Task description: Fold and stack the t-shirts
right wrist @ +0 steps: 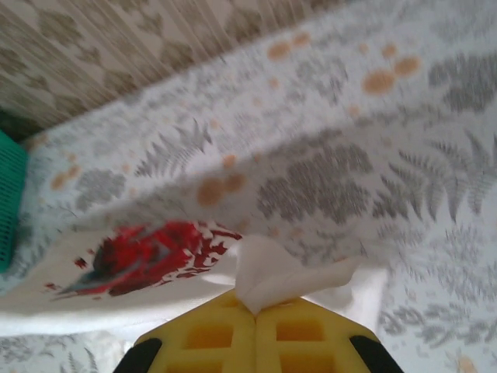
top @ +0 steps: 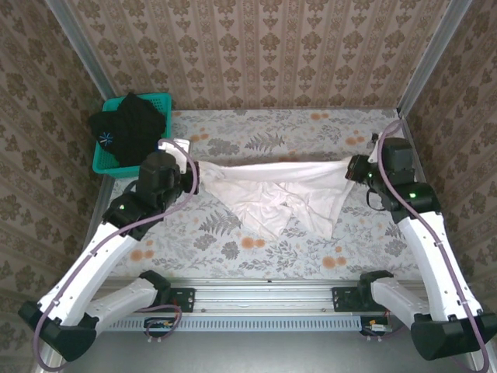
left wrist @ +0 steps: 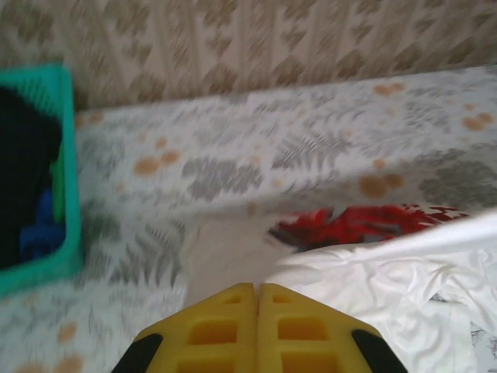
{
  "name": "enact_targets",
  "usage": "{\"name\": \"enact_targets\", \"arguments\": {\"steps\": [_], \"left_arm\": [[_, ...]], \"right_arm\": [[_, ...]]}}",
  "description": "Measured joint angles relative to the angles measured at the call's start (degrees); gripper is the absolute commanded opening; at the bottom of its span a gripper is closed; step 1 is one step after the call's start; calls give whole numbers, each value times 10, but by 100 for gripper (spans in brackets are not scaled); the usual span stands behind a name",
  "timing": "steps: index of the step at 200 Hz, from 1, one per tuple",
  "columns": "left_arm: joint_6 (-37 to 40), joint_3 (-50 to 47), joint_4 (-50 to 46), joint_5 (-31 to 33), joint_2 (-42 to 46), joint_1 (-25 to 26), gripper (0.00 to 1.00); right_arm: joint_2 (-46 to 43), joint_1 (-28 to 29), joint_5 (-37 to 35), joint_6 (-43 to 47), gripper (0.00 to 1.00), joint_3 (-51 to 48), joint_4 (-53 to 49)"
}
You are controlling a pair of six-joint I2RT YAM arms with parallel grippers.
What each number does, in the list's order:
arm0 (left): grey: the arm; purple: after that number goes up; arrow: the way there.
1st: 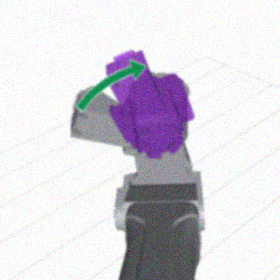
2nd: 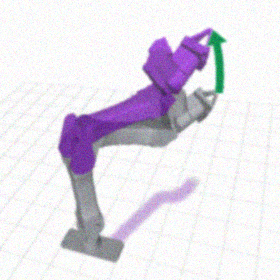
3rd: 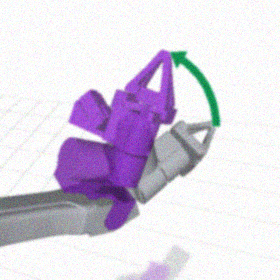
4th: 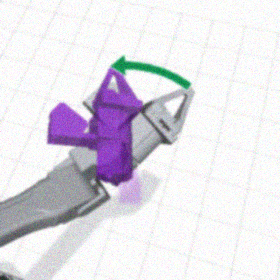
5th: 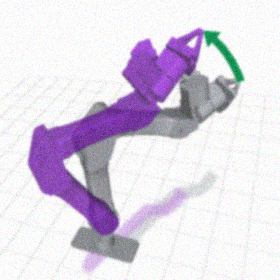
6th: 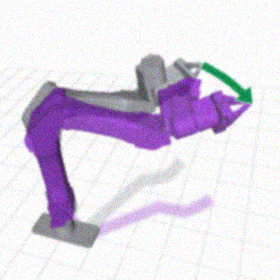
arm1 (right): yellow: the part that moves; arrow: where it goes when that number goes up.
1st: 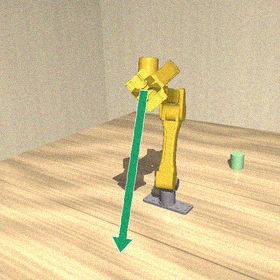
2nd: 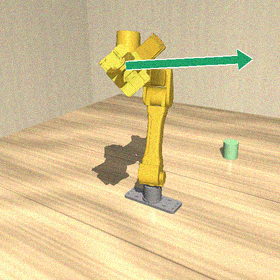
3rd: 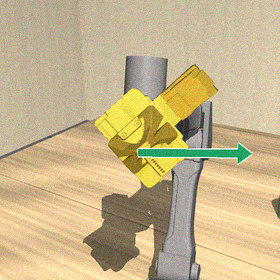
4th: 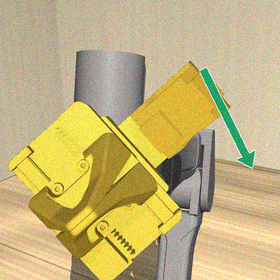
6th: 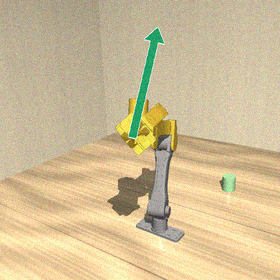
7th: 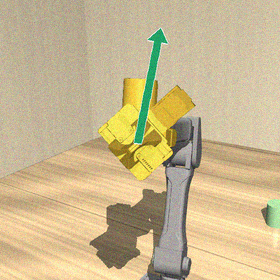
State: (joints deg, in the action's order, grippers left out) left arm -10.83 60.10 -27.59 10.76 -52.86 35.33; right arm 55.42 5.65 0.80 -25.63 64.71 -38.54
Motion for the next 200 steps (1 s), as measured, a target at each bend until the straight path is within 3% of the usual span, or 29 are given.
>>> {"name": "enact_targets", "arguments": {"steps": [21, 32, 64, 92, 124, 138, 168, 200], "left_arm": [[54, -43, 52, -61, -14, -2, 36], [64, -70, 74, -88, -44, -2, 56], [64, -123, 87, -111, -162, -7, 70], [35, -136, 77, -106, -167, -14, 71], [-29, -176, 80, -116, -92, -9, 64], [-62, -190, 71, -108, -77, 19, 56], [-153, -217, 67, -92, -87, 116, 53], [-226, -267, 89, -84, -120, 123, 58]], "right_arm": [[-1, 0, -1, 1, 0, -10, 12], [9, 0, -1, 0, 0, -37, 24], [91, 0, 0, -3, 0, -120, 40], [111, -3, -2, -3, 0, -150, 36], [110, -17, -13, -2, 0, -150, 40], [110, -21, -17, -2, 0, -150, 41], [116, -24, -19, -2, 0, -150, 45], [134, -24, -18, -2, 0, -150, 58]]}}
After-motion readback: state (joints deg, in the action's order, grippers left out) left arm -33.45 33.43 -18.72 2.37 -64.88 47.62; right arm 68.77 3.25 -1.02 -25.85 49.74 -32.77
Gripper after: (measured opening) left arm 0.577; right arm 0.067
